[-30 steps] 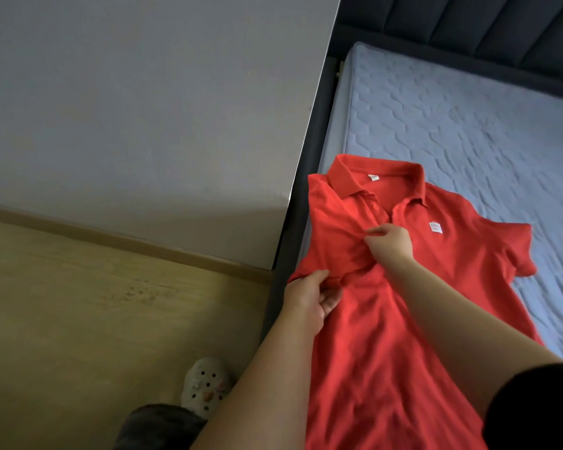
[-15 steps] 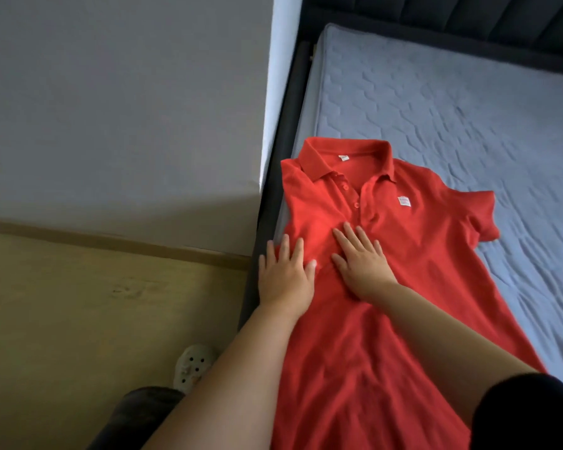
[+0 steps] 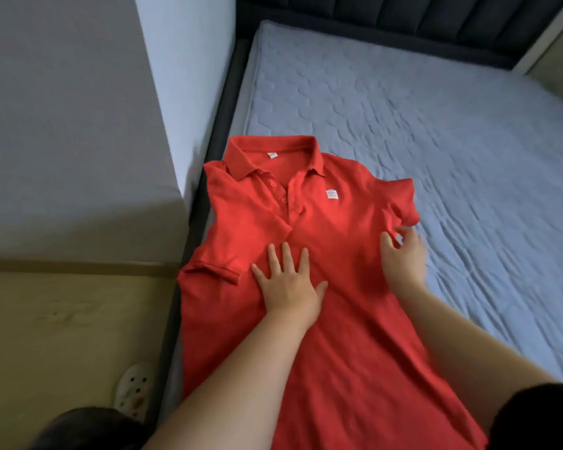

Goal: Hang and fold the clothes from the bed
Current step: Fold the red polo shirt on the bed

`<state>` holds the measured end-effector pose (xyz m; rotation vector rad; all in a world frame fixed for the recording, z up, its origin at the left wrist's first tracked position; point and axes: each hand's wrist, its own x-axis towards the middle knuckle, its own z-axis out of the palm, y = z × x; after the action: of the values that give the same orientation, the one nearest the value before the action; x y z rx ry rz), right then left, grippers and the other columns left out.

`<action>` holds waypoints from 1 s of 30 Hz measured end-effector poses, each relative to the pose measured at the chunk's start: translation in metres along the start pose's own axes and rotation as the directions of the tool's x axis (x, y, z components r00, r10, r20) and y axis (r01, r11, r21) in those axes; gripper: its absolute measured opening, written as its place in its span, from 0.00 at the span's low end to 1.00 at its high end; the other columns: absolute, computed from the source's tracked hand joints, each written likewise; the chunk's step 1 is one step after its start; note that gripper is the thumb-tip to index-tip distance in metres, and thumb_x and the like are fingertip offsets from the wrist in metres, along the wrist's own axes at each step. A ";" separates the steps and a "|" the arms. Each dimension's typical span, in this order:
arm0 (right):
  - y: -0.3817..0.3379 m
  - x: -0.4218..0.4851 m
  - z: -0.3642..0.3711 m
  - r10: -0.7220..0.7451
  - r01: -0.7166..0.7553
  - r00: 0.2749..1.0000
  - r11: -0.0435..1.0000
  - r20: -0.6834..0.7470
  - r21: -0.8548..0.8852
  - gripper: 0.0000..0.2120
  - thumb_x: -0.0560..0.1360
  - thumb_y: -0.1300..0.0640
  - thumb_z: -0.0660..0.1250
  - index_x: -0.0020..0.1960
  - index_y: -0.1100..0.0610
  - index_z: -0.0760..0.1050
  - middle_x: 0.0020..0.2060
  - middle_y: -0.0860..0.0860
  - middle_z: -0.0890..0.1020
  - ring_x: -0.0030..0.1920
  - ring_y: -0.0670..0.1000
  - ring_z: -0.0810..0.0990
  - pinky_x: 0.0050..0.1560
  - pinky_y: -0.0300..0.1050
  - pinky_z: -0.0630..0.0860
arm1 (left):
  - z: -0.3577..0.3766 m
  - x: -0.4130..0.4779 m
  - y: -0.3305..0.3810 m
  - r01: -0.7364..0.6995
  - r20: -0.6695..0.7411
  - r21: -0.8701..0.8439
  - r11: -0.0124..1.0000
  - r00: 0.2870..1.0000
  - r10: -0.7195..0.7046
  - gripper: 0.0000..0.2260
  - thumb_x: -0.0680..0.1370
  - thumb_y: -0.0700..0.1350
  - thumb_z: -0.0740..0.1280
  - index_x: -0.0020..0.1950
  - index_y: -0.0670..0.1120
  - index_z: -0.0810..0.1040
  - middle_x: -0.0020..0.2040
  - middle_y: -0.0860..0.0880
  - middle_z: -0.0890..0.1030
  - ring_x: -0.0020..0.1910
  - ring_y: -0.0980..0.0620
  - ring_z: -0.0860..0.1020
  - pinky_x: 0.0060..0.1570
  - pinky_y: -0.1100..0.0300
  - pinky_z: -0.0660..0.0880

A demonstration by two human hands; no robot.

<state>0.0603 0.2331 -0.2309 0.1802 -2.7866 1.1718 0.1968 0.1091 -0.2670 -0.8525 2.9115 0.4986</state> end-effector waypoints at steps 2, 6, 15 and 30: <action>0.013 0.019 -0.009 0.304 -0.322 0.945 0.930 0.122 0.176 0.15 0.78 0.49 0.63 0.44 0.61 0.74 0.38 0.57 0.76 0.42 0.54 0.75 0.39 0.43 0.69 | 0.011 -0.002 0.015 0.006 -0.046 -0.035 0.999 0.999 -0.008 0.32 0.77 0.64 0.53 0.78 0.55 0.47 0.79 0.46 0.44 0.76 0.42 0.39 0.67 0.32 0.41; 0.031 0.055 -0.013 0.557 -0.728 0.680 0.590 0.478 0.349 0.23 0.74 0.37 0.63 0.38 0.58 0.72 0.35 0.53 0.71 0.34 0.49 0.69 0.37 0.42 0.67 | 0.035 -0.005 0.009 -0.084 -0.195 0.016 0.996 0.977 0.085 0.31 0.78 0.60 0.53 0.78 0.55 0.49 0.79 0.48 0.47 0.77 0.44 0.43 0.71 0.38 0.40; 0.019 0.101 0.006 0.532 -0.725 0.688 0.470 0.494 0.503 0.11 0.77 0.51 0.66 0.37 0.52 0.69 0.19 0.47 0.72 0.22 0.45 0.72 0.32 0.38 0.72 | 0.045 0.002 0.006 -0.093 -0.212 0.041 0.995 0.972 0.100 0.31 0.76 0.60 0.50 0.78 0.55 0.49 0.79 0.47 0.48 0.77 0.44 0.43 0.72 0.41 0.41; -0.012 0.119 -0.002 0.569 -0.646 0.756 0.571 0.322 0.508 0.10 0.72 0.53 0.72 0.50 0.54 0.74 0.39 0.49 0.76 0.38 0.49 0.77 0.37 0.44 0.74 | 0.047 0.005 0.005 -0.099 -0.209 0.049 0.994 0.972 0.107 0.31 0.76 0.60 0.51 0.78 0.55 0.51 0.79 0.47 0.50 0.77 0.44 0.45 0.72 0.40 0.41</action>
<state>-0.0556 0.2183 -0.2034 -0.7770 -2.5070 2.2515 0.1887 0.1256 -0.3113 -0.7990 3.1613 0.3787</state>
